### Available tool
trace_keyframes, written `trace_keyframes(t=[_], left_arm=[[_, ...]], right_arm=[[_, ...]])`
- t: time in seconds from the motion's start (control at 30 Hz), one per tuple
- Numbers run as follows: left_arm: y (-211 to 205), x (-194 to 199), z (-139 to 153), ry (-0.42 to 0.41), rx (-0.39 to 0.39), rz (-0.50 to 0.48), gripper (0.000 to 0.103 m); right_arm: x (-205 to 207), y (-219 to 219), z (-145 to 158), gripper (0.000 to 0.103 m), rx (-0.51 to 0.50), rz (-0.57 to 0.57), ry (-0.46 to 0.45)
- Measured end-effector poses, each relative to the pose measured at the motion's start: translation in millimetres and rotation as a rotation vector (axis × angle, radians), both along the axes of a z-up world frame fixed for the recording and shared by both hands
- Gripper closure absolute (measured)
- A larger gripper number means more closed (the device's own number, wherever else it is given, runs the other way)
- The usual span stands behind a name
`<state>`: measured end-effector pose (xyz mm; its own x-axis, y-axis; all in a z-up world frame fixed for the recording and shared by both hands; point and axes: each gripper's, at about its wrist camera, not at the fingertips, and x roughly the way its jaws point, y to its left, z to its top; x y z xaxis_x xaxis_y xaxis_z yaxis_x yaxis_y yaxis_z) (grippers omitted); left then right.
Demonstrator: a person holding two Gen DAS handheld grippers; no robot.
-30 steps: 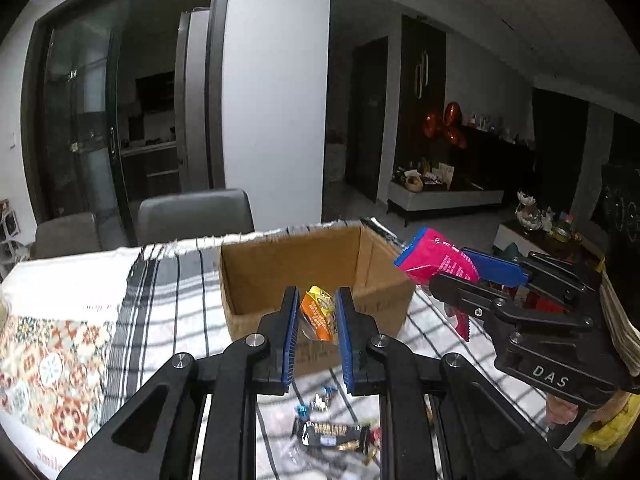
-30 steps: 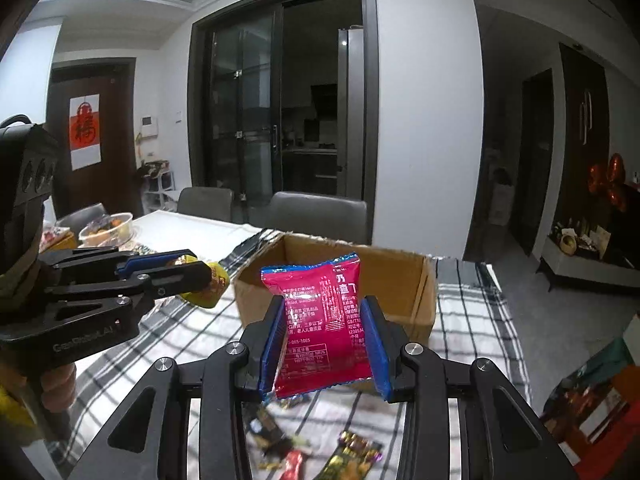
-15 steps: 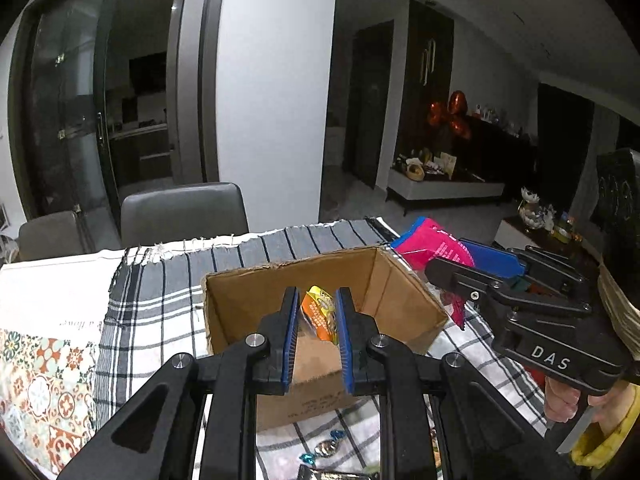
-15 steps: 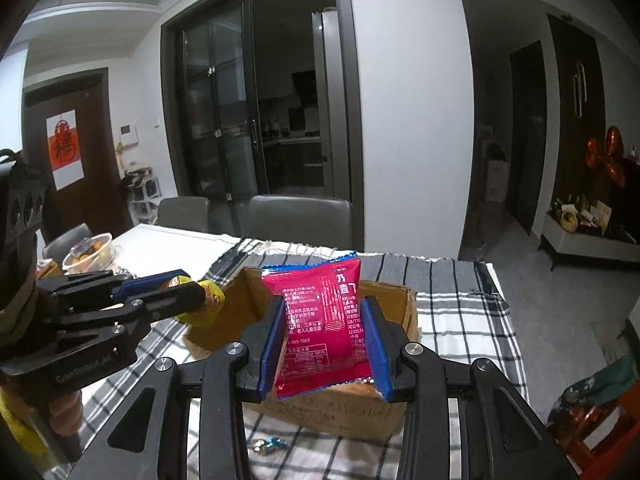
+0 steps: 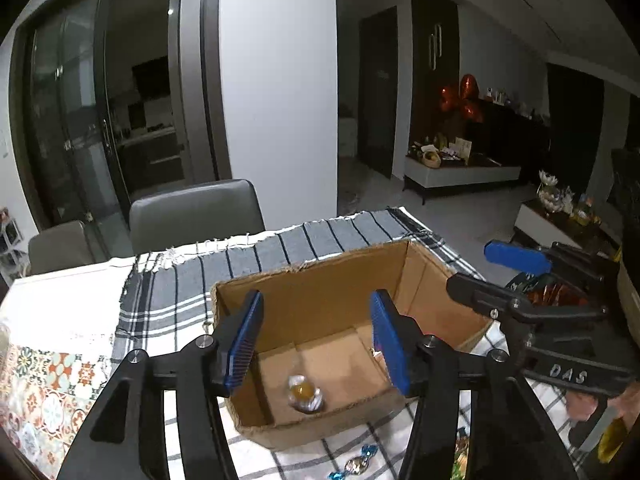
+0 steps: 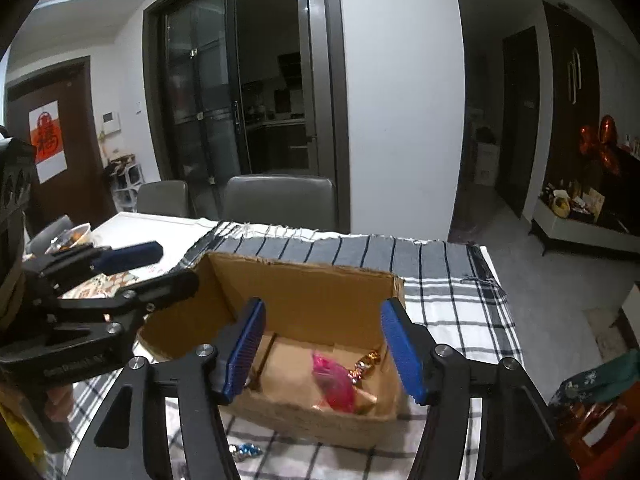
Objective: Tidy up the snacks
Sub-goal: 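Carry both snacks over the box and open both tools to drop them, then move both tools back toward the snacks in front of the box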
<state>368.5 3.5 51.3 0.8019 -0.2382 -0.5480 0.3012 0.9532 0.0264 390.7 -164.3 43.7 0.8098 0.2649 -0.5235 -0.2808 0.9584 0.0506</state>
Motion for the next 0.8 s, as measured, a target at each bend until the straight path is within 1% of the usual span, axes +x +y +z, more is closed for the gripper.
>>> trace_keyframes(t=[0.13,0.27,0.37,0.43,0.53,0.63,0.8], left_arm=[[-2,-23,-2,-0.010,0.022,-0.012,0.047],[1,-48,-1,-0.022,0.023,-0.016,0.046],[6,-68,0,-0.057,0.014,-0.005,0.043],[7,-83,0,-0.082,0.020,-0.006,0.043],[7,-104,-5,-0.108,0.034,-0.016,0.043],[9,-117,-10,-0.114,0.040,-0.018,0.042],[7,-132,-25,-0.090,0.060,-0.037,0.042]], right_arm=[[-17,-2,-2,0.042,0.010,0.006,0.002],[-38,-3,-2,0.042,-0.002,0.010,0.004],[-58,-2,-2,0.042,-0.017,0.008,-0.020],[-74,1,-4,0.042,-0.036,0.011,-0.042],[-91,1,-7,0.042,-0.038,0.020,-0.061],[-106,2,-12,0.042,-0.039,0.024,-0.067],[-118,0,-25,0.042,-0.030,0.019,-0.035]])
